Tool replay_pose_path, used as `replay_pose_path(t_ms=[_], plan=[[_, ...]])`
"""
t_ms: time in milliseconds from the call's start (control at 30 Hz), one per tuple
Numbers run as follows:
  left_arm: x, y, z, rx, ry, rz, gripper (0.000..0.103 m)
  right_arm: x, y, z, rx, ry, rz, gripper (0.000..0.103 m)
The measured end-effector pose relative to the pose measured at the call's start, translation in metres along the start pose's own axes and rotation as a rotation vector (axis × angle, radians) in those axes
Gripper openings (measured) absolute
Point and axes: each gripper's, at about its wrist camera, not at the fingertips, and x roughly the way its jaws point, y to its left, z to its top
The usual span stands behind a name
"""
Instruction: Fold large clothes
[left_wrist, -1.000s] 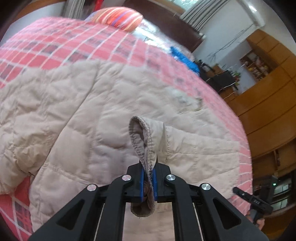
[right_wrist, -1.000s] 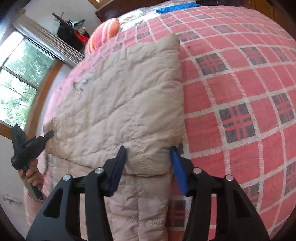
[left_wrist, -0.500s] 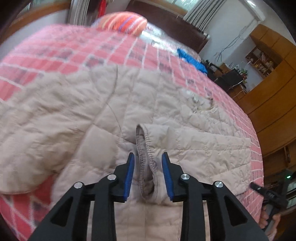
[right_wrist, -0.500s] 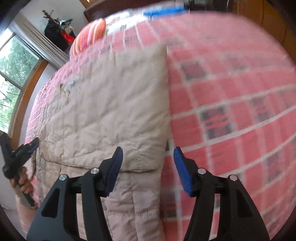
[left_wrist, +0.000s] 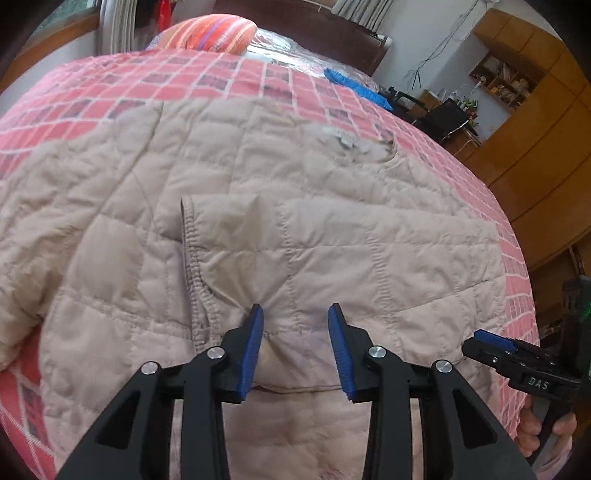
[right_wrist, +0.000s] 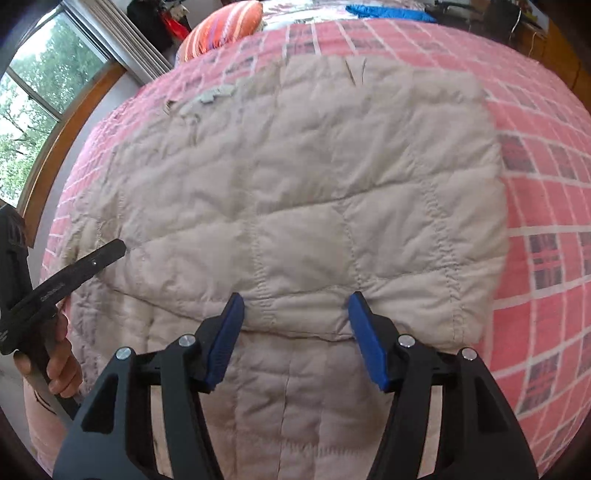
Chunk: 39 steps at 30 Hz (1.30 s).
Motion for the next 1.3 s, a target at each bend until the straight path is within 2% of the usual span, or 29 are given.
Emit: replay_pose_path(t_ms=[167, 267, 367, 400, 467, 500, 567, 667, 767, 833, 900, 967, 1067, 1133, 1167, 1300], plan=[[0.007, -0.001, -0.003, 0.048, -0.005, 0.009, 0.037, 0.009, 0.0, 0.002, 0.015, 0.007, -0.016, 0.06], [0.004, -0.003, -0.002, 0.039, -0.011, 0.022, 0.037, 0.008, 0.006, 0.003, 0.012, 0.008, -0.048, 0.062], [-0.013, -0.001, -0.005, 0.014, -0.029, 0.05, 0.038, -0.003, 0.018, 0.0, 0.013, -0.013, -0.042, 0.062], [-0.025, 0.001, -0.008, 0.012, -0.05, 0.048, 0.04, -0.011, 0.025, -0.001, -0.004, -0.034, -0.018, 0.062], [-0.05, 0.01, -0.013, 0.008, -0.096, 0.071, 0.055, -0.022, 0.046, -0.001, -0.043, -0.073, -0.005, 0.063], [-0.066, 0.02, -0.017, -0.004, -0.124, 0.086, 0.056, -0.029, 0.054, -0.002, -0.063, -0.086, -0.004, 0.064], [-0.092, 0.041, -0.024, -0.032, -0.16, 0.092, 0.064, -0.037, 0.074, -0.005, -0.103, -0.093, 0.023, 0.071], [-0.136, 0.093, -0.041, -0.114, -0.215, 0.145, 0.077, -0.035, 0.109, -0.008, -0.16, -0.084, 0.079, 0.085], [-0.171, 0.147, -0.06, -0.19, -0.269, 0.252, 0.088, -0.029, 0.14, -0.015, -0.226, -0.076, 0.116, 0.086], [-0.194, 0.191, -0.077, -0.273, -0.288, 0.321, 0.089, -0.023, 0.161, -0.018, -0.261, -0.067, 0.14, 0.087], [-0.215, 0.244, -0.097, -0.398, -0.296, 0.382, 0.089, -0.016, 0.182, -0.018, -0.29, -0.056, 0.159, 0.087], [-0.231, 0.287, -0.117, -0.529, -0.305, 0.417, 0.089, -0.006, 0.204, -0.017, -0.319, -0.047, 0.171, 0.087], [-0.244, 0.338, -0.139, -0.67, -0.307, 0.453, 0.089, 0.01, 0.238, -0.018, -0.366, -0.033, 0.158, 0.087], [-0.246, 0.366, -0.15, -0.744, -0.309, 0.428, 0.088, 0.021, 0.257, -0.02, -0.389, -0.008, 0.166, 0.082], [-0.245, 0.377, -0.153, -0.774, -0.315, 0.388, 0.088, 0.027, 0.263, -0.021, -0.396, 0.006, 0.167, 0.077], [-0.242, 0.401, -0.15, -0.837, -0.366, 0.293, 0.087, 0.047, 0.28, -0.026, -0.418, 0.047, 0.158, 0.071]])
